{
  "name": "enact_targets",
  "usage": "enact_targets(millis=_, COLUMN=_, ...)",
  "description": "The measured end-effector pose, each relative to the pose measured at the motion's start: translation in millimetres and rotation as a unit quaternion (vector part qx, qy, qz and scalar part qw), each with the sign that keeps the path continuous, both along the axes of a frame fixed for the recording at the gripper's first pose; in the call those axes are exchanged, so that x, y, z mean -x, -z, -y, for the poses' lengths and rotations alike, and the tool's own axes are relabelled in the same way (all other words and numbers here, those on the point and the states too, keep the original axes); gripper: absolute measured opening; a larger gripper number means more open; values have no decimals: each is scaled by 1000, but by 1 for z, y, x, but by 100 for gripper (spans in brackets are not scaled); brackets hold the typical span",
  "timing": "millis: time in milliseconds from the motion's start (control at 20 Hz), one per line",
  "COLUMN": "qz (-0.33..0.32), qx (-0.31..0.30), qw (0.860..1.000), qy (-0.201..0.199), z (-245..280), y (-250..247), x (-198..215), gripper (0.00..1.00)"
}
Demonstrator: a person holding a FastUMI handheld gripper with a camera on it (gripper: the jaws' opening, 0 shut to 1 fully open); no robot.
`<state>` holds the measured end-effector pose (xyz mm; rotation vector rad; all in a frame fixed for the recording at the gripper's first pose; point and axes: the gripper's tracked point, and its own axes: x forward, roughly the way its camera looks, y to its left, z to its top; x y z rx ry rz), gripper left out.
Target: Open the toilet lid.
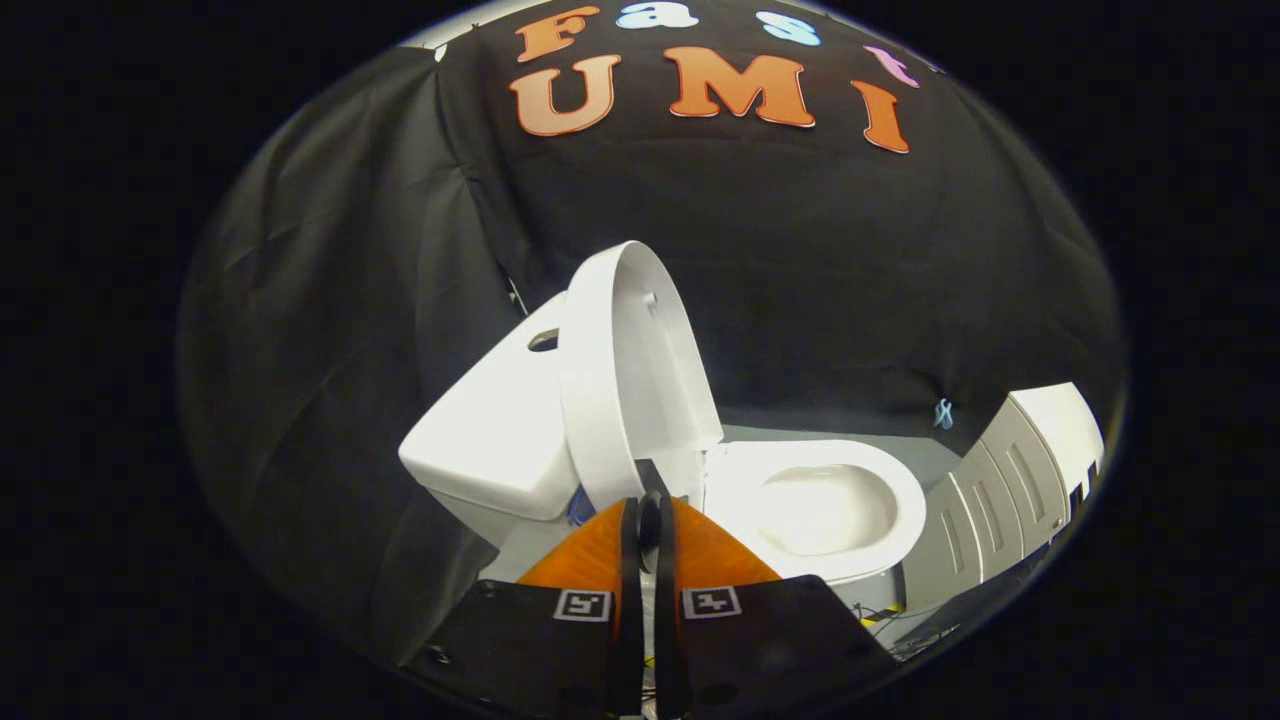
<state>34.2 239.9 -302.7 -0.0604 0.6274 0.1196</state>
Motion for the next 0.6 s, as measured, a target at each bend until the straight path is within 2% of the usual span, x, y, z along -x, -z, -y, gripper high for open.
enact_targets(millis=300, qz=59, qx=-22, qw=998, qy=-1, z=21, y=-44, x=-1, gripper=98)
enact_targets(millis=450, qz=81, qx=-49, qw=996, qy=-1, z=46, y=-73, x=-1, gripper=100)
enact_targets(millis=600, qz=129, qx=-56, qw=990, qy=2, z=95, y=-112, x=-8, gripper=99)
